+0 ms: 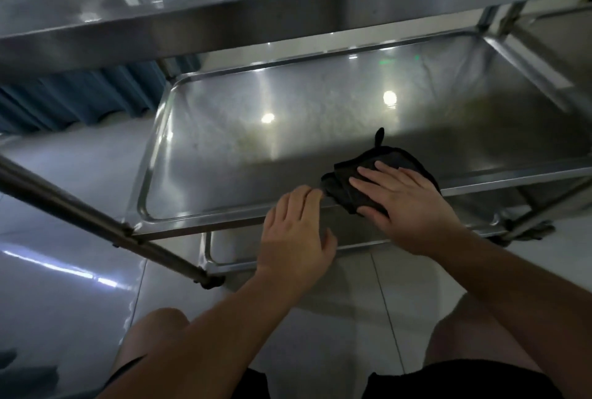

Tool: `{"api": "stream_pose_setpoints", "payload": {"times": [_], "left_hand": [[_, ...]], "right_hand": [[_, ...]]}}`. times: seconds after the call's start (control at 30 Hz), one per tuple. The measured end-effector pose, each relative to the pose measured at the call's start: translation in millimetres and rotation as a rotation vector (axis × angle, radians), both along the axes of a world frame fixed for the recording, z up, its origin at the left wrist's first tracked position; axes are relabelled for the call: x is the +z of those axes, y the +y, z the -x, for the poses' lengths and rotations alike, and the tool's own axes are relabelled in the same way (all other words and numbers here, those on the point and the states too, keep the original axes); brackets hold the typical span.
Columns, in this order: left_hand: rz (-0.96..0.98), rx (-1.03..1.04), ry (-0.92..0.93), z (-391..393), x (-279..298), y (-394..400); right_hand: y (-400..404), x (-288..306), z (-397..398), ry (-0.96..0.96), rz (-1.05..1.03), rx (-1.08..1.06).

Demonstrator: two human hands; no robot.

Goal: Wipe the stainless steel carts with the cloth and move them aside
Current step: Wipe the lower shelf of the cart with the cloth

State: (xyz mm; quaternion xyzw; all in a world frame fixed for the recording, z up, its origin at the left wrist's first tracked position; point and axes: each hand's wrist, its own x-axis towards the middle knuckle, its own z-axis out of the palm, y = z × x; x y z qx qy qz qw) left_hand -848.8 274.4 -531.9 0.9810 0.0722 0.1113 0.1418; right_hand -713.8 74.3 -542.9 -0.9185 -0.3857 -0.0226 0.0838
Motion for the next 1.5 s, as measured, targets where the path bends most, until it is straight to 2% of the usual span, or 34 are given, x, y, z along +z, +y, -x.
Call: {"api": "stream_pose_setpoints", "payload": {"times": [0.17,0.3,0.5,0.93,1.07,1.2,1.33,1.5], "left_hand": [[-0.097,-0.145,0.107,-33,-9,-38],[-0.161,-0.149,0.192,-51,-10,-69],[-0.154,-0.224,0.195,-78,-7,-110],[-0.132,-0.248,0.125,-103,-23,-145],[-0.168,-0.260,0.110,-102,-27,-142],[-0.188,-0.286,0.145,-102,-25,-138],[-0.175,-0.317,0.155,-100,-21,-133],[-0.175,-0.335,0.135,-98,-23,-129]], "right_hand": [[-49,1,-19,0.026,0.017,-0.065],[-89,5,-34,0.071,0.011,-0.139],[-136,9,-57,0.123,0.019,-0.200],[-232,13,-103,0.124,0.082,-0.534],[-232,10,-121,0.154,0.066,-0.645],[-220,11,-154,0.266,0.105,-0.717],[-208,18,-202,0.321,0.147,-0.671],[-182,25,-251,0.254,0.101,-0.579]]}}
